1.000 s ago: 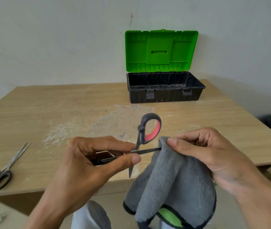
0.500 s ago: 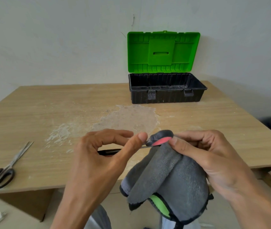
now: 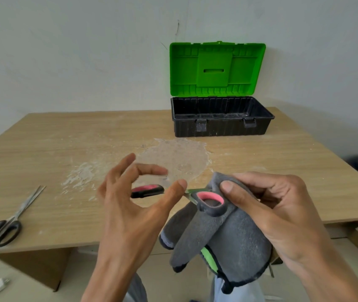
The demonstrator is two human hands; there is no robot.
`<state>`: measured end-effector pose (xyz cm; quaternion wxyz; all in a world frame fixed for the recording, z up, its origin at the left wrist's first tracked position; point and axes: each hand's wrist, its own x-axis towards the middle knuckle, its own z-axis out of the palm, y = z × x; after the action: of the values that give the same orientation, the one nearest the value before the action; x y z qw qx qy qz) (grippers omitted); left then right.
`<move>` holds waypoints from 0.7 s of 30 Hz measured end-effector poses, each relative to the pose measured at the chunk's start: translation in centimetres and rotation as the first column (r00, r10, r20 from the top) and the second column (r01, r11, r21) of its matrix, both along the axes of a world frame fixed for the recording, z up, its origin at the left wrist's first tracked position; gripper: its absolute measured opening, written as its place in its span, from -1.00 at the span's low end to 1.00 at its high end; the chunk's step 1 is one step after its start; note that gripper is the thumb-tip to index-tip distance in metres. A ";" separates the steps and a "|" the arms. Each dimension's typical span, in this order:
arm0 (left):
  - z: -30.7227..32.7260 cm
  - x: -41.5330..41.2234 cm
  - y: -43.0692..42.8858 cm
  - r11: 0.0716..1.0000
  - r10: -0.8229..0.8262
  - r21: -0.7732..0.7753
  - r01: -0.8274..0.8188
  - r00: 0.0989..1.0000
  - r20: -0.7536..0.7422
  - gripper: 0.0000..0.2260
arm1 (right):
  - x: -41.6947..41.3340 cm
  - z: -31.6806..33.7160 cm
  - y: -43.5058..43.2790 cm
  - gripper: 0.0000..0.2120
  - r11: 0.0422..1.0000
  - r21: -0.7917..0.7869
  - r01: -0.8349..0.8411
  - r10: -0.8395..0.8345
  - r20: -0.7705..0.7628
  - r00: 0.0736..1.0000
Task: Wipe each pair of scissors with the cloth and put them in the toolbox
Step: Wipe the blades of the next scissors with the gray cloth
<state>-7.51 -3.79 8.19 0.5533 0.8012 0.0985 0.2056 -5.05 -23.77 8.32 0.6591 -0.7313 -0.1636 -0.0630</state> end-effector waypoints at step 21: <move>0.3 -0.2 -0.3 0.753 -0.334 -0.639 0.159 0.928 -0.162 -0.76 | 0.0 -0.7 -0.2 -0.83 0.991 -0.071 0.111 -0.088 0.269 0.959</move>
<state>-7.67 -4.04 8.50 0.7874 0.6030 0.1259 -0.0229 -5.03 -24.00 7.66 0.5953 -0.7511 -0.2161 -0.1864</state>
